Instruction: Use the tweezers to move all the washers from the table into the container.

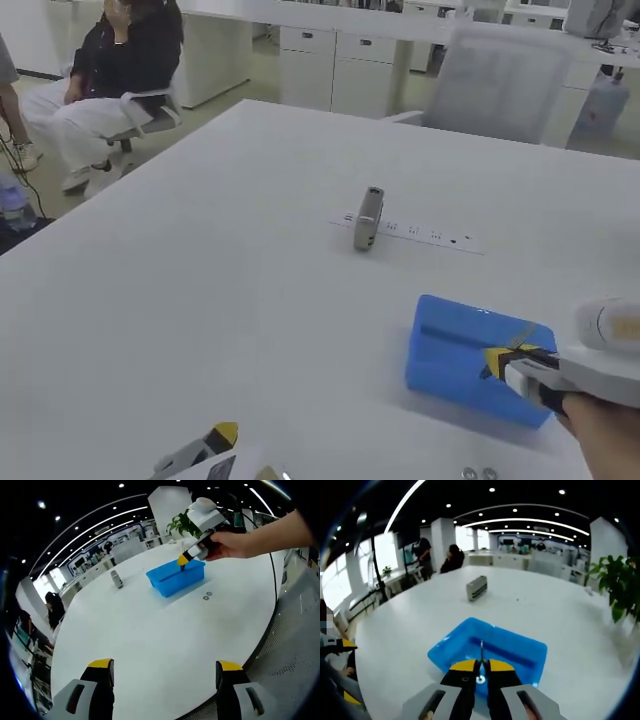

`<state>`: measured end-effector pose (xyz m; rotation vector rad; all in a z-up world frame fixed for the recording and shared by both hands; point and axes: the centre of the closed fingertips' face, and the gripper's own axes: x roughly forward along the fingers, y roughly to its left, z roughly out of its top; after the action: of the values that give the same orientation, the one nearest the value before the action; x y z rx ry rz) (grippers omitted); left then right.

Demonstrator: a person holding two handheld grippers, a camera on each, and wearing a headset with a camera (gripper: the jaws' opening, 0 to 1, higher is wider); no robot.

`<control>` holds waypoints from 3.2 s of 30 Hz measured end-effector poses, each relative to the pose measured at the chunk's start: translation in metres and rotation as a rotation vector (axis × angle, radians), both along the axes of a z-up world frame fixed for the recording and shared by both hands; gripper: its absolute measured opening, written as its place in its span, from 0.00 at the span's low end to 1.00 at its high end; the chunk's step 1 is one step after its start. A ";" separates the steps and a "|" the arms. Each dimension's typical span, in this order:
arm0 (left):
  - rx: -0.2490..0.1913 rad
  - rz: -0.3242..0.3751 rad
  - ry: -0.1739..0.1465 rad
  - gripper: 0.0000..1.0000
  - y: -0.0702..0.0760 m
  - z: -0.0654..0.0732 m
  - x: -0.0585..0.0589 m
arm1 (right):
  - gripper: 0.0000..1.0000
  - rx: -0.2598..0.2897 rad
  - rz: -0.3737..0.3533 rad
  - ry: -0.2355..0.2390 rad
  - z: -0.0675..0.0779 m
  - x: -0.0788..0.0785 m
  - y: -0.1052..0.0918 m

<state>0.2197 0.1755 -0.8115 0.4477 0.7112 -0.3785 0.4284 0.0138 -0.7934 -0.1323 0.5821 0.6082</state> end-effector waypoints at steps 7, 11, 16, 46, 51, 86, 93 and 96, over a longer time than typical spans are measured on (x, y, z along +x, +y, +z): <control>0.001 -0.004 0.002 0.85 -0.001 -0.001 0.000 | 0.03 0.109 -0.015 -0.063 0.041 -0.013 -0.003; 0.004 -0.004 0.005 0.85 0.000 -0.002 0.000 | 0.03 0.151 -0.008 -0.067 0.051 -0.031 -0.005; 0.003 0.000 0.003 0.85 0.000 -0.002 0.000 | 0.03 0.129 0.007 -0.052 0.039 -0.054 -0.007; 0.009 0.012 0.000 0.84 0.003 -0.001 0.001 | 0.03 -0.002 0.053 0.084 -0.022 -0.092 -0.015; 0.010 0.010 0.000 0.84 0.003 -0.002 0.001 | 0.02 -0.043 0.077 0.049 -0.023 -0.093 -0.013; 0.014 0.007 0.004 0.84 0.002 -0.003 0.000 | 0.02 -0.002 0.020 -0.110 0.046 -0.031 -0.007; 0.017 0.012 0.008 0.84 0.003 -0.003 0.000 | 0.02 -0.033 -0.008 -0.090 0.025 -0.017 -0.012; 0.019 0.012 0.008 0.84 0.003 -0.004 0.000 | 0.02 -0.040 -0.021 -0.064 0.014 -0.013 -0.013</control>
<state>0.2199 0.1790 -0.8150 0.4598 0.7254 -0.3626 0.4155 0.0003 -0.7794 -0.1824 0.5327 0.5703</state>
